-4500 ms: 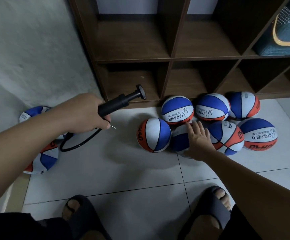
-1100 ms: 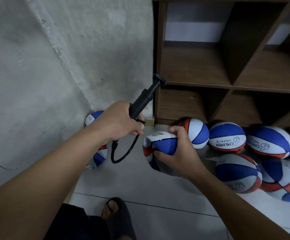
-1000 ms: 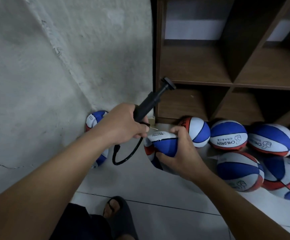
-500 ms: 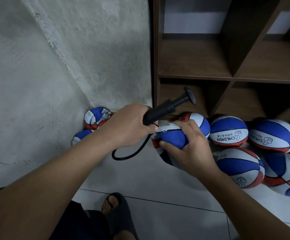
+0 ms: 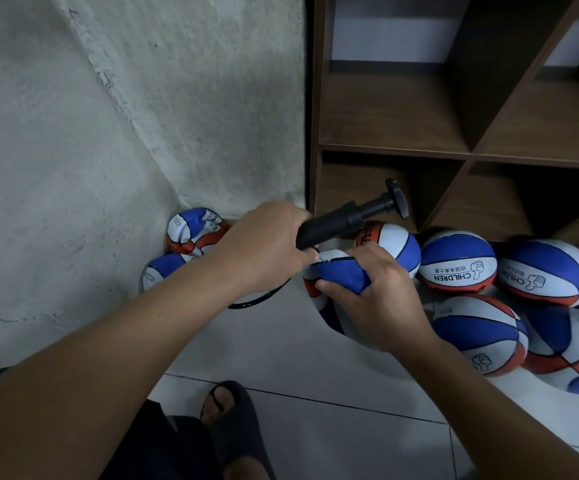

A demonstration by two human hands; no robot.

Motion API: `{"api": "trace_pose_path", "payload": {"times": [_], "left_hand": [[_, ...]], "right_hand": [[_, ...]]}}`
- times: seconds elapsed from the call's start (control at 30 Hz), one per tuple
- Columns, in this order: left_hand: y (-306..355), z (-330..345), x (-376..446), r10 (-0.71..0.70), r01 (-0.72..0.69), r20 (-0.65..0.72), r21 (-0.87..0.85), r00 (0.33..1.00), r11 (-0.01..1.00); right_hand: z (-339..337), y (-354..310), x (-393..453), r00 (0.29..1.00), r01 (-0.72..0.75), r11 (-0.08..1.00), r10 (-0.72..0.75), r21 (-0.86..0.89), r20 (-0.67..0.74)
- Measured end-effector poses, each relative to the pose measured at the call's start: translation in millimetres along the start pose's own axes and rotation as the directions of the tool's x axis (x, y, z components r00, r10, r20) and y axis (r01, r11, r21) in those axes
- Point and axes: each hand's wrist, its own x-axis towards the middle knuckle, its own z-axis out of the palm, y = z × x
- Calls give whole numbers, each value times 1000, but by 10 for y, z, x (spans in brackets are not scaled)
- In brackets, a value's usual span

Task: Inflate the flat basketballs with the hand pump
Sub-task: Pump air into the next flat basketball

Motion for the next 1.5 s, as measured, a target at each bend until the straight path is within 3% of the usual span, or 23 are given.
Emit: {"api": "trace_pose_path", "payload": {"times": [0.73,0.83,0.9,1.07,1.17,1.33,1.5], "left_hand": [[56,213,-11,50,-65,130,115,990,991],[-17,222,26,21,-34,151,86,988,996],[-76,271,32,-5,-6,201,59,980,998],[-260,402,28,-81,97,254,-54,964,994],[-289,476,-6,-126,183,330,-147,935,972],[-242,626,-47,-185,230,391,-73,902,970],[-333,810,-58,-196,212,450,14,871,977]], "right_hand": [[26,-57,-77,990,44,999,-46,19,131],[40,-28,-65,992,-30,999,25,38,125],[42,33,-44,978,-103,994,108,-40,178],[100,458,-124,883,-294,951,310,-98,354],[192,641,-259,873,-269,954,299,-131,386],[407,838,-457,868,-218,962,269,-165,417],[595,1018,-681,813,-118,977,197,-177,548]]}}
